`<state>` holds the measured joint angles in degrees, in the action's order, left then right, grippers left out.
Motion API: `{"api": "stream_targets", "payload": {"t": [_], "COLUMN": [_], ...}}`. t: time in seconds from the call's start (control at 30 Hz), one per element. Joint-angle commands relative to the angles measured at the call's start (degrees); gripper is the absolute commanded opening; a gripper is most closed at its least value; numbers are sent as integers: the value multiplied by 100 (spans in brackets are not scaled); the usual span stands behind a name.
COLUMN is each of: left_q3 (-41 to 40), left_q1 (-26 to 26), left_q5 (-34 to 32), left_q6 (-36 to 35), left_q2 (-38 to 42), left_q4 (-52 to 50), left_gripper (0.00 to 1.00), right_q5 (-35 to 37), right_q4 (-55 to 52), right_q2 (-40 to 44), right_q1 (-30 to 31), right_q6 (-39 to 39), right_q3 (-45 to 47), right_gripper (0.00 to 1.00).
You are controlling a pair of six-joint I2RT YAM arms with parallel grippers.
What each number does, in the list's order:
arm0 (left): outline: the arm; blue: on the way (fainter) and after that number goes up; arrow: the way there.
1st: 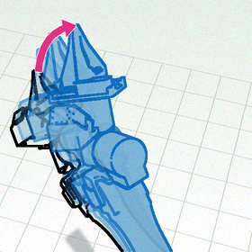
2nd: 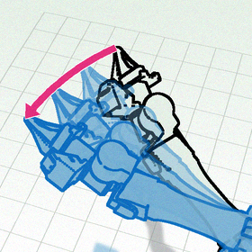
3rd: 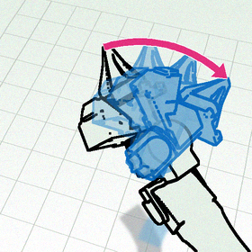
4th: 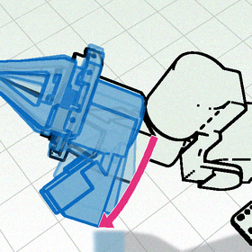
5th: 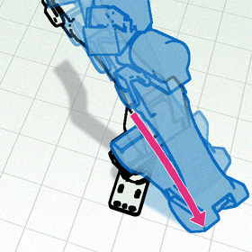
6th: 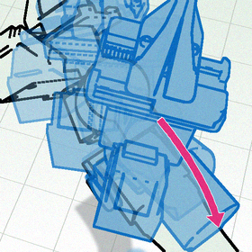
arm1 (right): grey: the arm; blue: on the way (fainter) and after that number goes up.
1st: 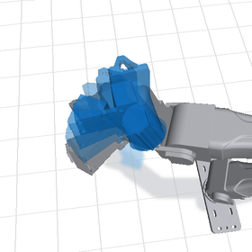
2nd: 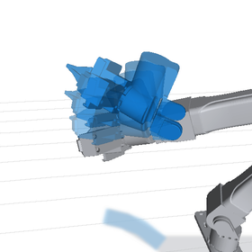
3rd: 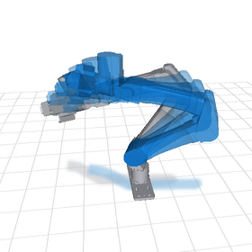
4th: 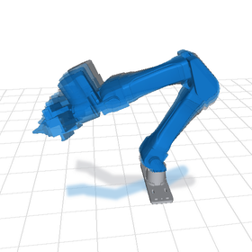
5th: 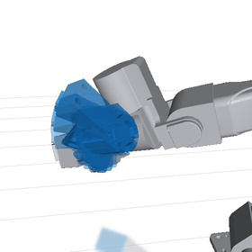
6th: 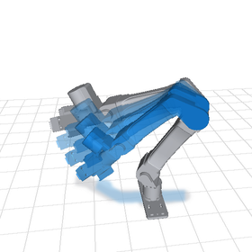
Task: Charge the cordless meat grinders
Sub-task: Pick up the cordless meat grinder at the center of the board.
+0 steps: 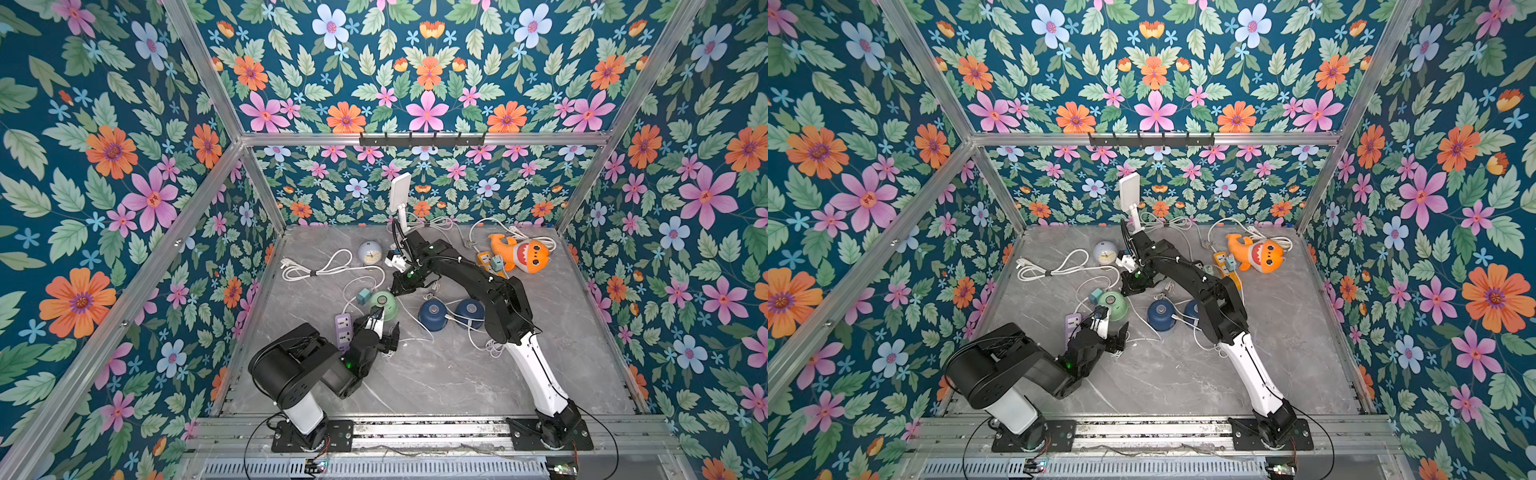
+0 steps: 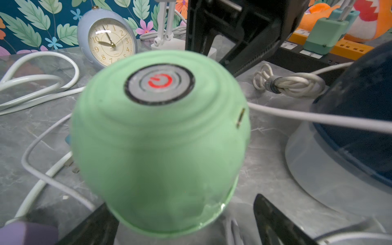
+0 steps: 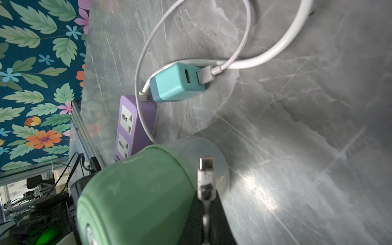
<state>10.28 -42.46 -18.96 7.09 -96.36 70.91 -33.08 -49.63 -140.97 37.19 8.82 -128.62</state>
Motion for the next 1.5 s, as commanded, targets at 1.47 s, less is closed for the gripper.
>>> {"api": "stream_targets", "payload": {"t": [1.47], "left_q3": [1205], "left_q1": [379], "left_q5": [840], "left_q6": [-704], "left_q2": [2621], "left_q4": [-3239], "left_gripper": [74], "right_q5": [1798], "right_q4": [-28], "right_q2": [2470], "right_q1": [104], "right_q6": [-79], "right_q3": [1321], "right_gripper": [0]}}
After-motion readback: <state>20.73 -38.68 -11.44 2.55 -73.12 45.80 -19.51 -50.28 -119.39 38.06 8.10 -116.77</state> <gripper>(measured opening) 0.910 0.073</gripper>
